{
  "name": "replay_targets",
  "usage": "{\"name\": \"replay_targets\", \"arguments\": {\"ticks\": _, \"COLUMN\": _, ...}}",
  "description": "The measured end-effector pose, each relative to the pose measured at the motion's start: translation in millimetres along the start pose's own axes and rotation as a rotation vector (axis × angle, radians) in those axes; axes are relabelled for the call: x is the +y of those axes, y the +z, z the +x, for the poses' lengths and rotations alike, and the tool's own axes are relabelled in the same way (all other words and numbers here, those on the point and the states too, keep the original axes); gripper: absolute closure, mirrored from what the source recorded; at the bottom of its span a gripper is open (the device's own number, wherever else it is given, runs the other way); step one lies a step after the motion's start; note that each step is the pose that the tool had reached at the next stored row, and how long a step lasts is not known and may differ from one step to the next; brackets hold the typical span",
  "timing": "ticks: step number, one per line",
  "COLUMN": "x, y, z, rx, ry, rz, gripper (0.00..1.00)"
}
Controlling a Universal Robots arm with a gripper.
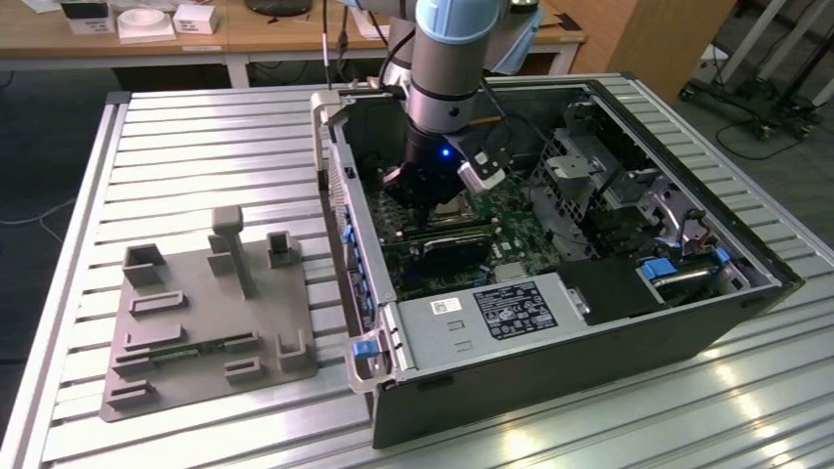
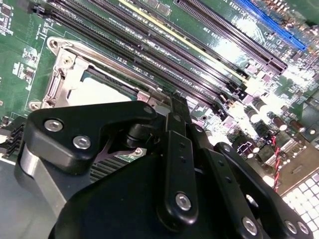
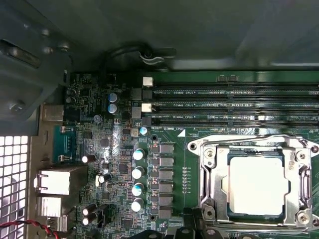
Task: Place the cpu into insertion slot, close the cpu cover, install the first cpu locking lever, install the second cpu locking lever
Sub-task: 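Install the second cpu locking lever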
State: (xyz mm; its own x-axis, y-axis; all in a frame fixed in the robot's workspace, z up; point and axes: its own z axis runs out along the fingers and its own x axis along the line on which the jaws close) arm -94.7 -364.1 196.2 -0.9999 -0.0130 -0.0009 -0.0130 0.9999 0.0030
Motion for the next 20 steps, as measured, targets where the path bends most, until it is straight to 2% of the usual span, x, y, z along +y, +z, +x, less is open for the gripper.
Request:
{"name": "replay_targets", "arguments": {"ticks": 5, "x": 0.0, "y": -0.1, "z": 0.0, "rx": 0.0005, "ry": 0.0, "rz": 0.0246, "gripper": 0.9}}
{"name": "replay_targets", "arguments": {"ticks": 8, "x": -0.1, "y": -1.4, "z": -0.1, "rx": 0.0003, "ry": 0.0, "rz": 0.025, "gripper": 0.9}}
{"name": "replay_targets", "arguments": {"ticks": 17, "x": 0.0, "y": -20.2, "z": 0.0, "rx": 0.0005, "ry": 0.0, "rz": 0.0246, "gripper": 0.9}}
{"name": "replay_targets", "arguments": {"ticks": 20, "x": 0.0, "y": -22.6, "z": -0.1, "rx": 0.0004, "ry": 0.0, "rz": 0.0243, "gripper": 0.9}}
